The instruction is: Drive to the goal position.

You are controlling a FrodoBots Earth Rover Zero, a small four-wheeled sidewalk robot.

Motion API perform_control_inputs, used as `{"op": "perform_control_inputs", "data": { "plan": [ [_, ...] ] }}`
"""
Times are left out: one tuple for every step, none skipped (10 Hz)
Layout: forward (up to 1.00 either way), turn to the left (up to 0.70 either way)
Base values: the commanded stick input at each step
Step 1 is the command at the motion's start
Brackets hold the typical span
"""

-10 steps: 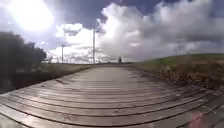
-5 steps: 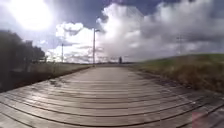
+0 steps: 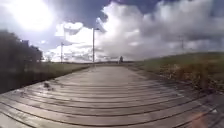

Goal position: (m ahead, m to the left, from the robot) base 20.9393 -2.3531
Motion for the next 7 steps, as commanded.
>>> {"op": "perform_control_inputs", "data": {
  "plan": [
    [0.00, 0.00],
    [0.00, 0.00],
    [0.00, 0.00],
    [0.00, 0.00],
    [0.00, 0.00],
    [0.85, 0.00],
    [0.85, 0.00]
  ]
}}
